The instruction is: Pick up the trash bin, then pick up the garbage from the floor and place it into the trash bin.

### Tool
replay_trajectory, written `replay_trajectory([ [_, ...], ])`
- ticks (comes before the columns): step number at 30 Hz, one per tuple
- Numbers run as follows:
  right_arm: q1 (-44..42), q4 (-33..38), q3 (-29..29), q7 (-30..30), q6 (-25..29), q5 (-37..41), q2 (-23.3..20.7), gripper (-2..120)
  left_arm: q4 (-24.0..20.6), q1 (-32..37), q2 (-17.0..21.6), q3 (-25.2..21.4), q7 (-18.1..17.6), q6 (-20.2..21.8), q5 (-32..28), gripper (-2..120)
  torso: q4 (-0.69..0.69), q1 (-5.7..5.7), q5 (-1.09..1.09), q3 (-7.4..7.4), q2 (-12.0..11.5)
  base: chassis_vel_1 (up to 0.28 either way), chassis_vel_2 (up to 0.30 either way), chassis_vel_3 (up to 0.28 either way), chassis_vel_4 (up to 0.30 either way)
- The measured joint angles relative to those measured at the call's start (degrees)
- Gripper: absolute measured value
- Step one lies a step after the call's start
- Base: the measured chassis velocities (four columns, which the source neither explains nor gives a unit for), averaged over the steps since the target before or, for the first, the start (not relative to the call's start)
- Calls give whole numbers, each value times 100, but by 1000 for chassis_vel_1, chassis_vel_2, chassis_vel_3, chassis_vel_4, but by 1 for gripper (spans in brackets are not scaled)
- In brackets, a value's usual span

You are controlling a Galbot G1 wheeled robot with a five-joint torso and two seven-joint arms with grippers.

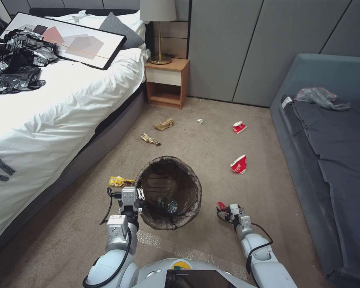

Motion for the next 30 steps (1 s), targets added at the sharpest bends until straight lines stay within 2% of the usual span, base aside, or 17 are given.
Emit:
replay_trajectory([
  [11,153,-250,-45,54,-27,-55,36,100,0,0,0,0,0,0,0,3,0,0,0,0,0,0,0,0,0],
  [15,216,-388,-69,62,-19,-83,48,92,0,0,0,0,0,0,0,3,0,0,0,0,0,0,0,0,0],
  [17,282,-514,-74,65,5,-113,54,80,0,0,0,0,0,0,0,3,0,0,0,0,0,0,0,0,0],
  [19,300,-547,-77,66,11,-119,54,78,0,0,0,0,0,0,0,3,0,0,0,0,0,0,0,0,0],
  [20,325,-621,-78,69,37,-132,55,69,0,0,0,0,0,0,0,3,0,0,0,0,0,0,0,0,0],
  [21,325,-621,-78,69,37,-132,55,69,0,0,0,0,0,0,0,3,0,0,0,0,0,0,0,0,0],
  [23,342,-674,-77,66,72,-156,64,58,0,0,0,0,0,0,0,3,-1,0,0,0,0,0,0,0,0],
  [25,347,-684,-76,65,76,-160,65,56,0,0,0,0,0,0,0,3,0,0,0,0,0,0,0,0,0],
  [26,364,-710,-76,65,83,-163,66,48,0,0,0,0,0,0,0,3,-1,0,0,0,0,0,0,0,0],
  [27,364,-710,-76,65,83,-163,66,48,0,0,0,0,0,0,0,3,-1,0,0,0,0,0,0,0,0],
  [28,398,-760,-75,61,100,-169,66,43,0,0,0,0,0,0,0,3,0,0,0,0,0,0,0,0,0],
  [29,448,-848,-72,49,122,-174,68,31,0,0,0,0,0,0,0,3,0,0,0,0,0,0,0,0,0],
  [30,448,-848,-72,49,122,-174,68,31,0,0,0,0,0,0,0,3,0,0,0,0,0,0,0,0,0],
])
